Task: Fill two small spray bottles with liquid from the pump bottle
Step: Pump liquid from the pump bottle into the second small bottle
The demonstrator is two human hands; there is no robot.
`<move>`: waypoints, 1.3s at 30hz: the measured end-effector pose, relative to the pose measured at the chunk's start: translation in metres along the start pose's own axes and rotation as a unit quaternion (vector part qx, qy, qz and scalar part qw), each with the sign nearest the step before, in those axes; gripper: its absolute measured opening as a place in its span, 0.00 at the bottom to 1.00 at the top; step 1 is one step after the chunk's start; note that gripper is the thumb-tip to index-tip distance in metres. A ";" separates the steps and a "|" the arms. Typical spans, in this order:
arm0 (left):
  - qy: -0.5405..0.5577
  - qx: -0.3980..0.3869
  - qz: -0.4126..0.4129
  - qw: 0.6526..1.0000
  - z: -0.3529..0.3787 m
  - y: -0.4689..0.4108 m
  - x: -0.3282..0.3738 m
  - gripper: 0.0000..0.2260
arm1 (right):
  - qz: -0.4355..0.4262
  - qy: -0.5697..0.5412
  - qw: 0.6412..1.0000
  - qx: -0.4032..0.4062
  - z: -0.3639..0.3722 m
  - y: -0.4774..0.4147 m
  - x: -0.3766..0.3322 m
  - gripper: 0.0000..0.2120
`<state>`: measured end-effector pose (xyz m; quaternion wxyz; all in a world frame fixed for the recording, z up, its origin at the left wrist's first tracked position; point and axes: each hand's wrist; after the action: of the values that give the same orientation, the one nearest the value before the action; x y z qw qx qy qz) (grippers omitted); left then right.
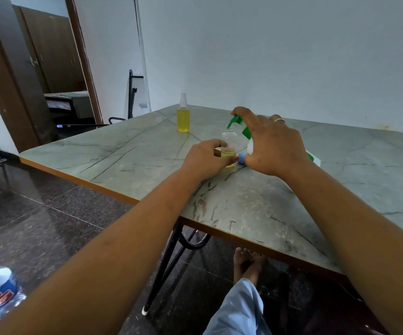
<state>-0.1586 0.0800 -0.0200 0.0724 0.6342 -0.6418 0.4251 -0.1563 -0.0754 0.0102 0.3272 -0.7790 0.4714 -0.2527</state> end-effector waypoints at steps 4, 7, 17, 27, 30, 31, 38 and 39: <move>-0.007 0.005 0.002 1.000 -0.001 0.000 0.001 0.20 | -0.001 0.000 1.000 0.000 0.001 -0.001 0.001 0.42; -0.016 0.008 -0.006 1.000 0.000 -0.002 0.001 0.20 | -0.008 0.005 1.000 -0.004 0.002 -0.001 0.001 0.48; -0.017 0.009 -0.011 1.000 0.003 -0.004 0.000 0.19 | 0.013 -0.011 1.000 -0.018 0.001 -0.002 0.003 0.42; -0.018 0.009 -0.007 1.000 0.002 -0.003 0.001 0.20 | 0.025 -0.021 0.999 -0.013 0.001 -0.002 0.000 0.38; -0.014 0.007 -0.010 1.000 0.003 -0.003 0.000 0.20 | 0.019 -0.018 1.000 -0.016 0.002 -0.002 0.001 0.39; -0.014 0.008 -0.012 1.000 0.003 -0.003 -0.001 0.20 | 0.016 -0.016 1.000 -0.017 0.002 -0.002 0.001 0.41; -0.015 0.011 -0.009 1.000 0.004 -0.005 -0.002 0.21 | 0.014 -0.005 1.000 -0.023 0.000 -0.003 0.000 0.49; -0.015 0.011 -0.009 1.000 0.004 -0.005 -0.002 0.21 | 0.016 -0.007 1.000 -0.022 0.001 -0.003 0.001 0.47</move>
<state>-0.1522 0.0799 -0.0214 0.0597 0.6466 -0.6325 0.4222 -0.1537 -0.0748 0.0123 0.3176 -0.7799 0.4872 -0.2314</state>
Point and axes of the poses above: each hand's wrist, its own y-axis away from the middle knuckle, its own z-axis out of the palm, x = y × z, and after that the axes turned 11 degrees about x, right-handed
